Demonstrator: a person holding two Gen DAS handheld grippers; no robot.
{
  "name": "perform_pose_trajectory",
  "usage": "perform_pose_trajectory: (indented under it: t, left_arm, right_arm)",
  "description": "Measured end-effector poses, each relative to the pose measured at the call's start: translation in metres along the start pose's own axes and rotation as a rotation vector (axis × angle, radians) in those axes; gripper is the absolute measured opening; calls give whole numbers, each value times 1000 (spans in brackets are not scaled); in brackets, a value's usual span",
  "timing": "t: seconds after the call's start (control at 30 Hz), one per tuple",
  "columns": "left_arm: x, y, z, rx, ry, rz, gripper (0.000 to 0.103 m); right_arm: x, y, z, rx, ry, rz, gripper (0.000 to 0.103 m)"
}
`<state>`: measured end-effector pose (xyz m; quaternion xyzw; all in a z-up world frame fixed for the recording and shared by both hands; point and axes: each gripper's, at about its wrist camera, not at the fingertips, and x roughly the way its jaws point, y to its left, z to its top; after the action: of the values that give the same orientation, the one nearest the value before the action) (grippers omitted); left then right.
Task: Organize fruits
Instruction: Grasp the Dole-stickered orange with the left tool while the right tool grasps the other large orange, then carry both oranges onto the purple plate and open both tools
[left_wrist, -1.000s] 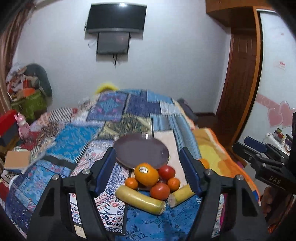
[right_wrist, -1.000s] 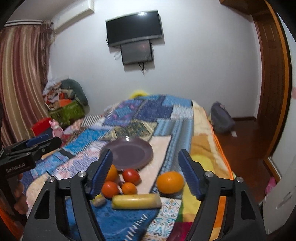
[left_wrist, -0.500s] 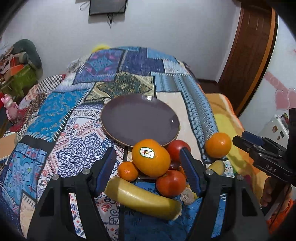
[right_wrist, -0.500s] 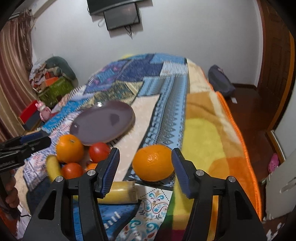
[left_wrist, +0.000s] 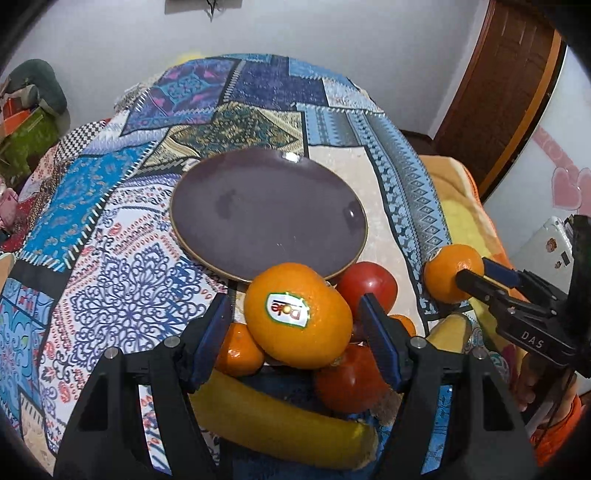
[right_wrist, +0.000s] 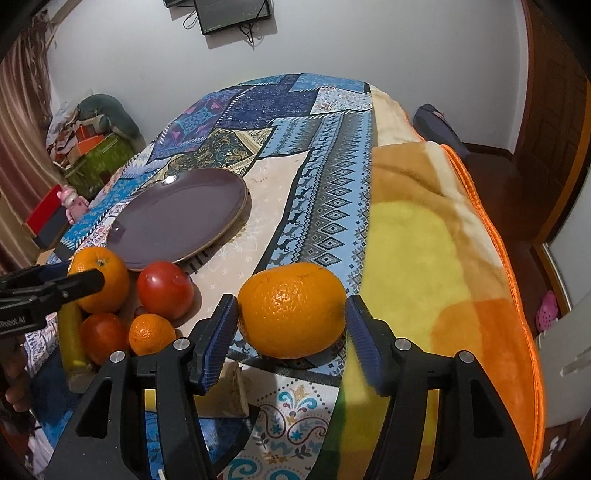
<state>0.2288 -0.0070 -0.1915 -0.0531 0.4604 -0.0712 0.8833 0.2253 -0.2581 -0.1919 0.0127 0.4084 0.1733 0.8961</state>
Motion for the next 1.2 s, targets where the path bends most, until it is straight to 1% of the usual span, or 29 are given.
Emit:
perform_pose_trajectory:
  t: [0.1,0.17,0.27,0.3,0.37,0.47,0.7,0.8,0.97,1.2]
  left_arm:
    - [7,-2,0,11,19,-10,71]
    - [12,-2,-1,14,36,-14,70]
    - [14,-1,-1,14,31,1,64]
    - [14,-1,-1,10,31,1,62]
    - [14,3,-1,-8,33,-18,62]
    - [14,2,0,-7,33,-20,61]
    - [7,4,0,-20,25,-33,61]
    - [-2,6,1,-16,6,-28,61]
    - [-21,9,7,-12,-38,-23,61]
    - [-41,20,26,-20,-93,-12,61]
  right_arm:
    - [7,2,2,6,18,12,63]
    - [11,2,1,9,33,15,67]
    - [17,2,1,11,52,12,69]
    - [20,1,0,11,59,12,69]
    - [25,2,0,12,77,11,70]
    - [33,2,0,10,101,12,68]
    - [29,0,3,19,100,23,66]
    - [23,0,7,31,87,42,66]
    - [11,10,19,5,43,51,66]
    - [1,29,44,-41,-23,77,66]
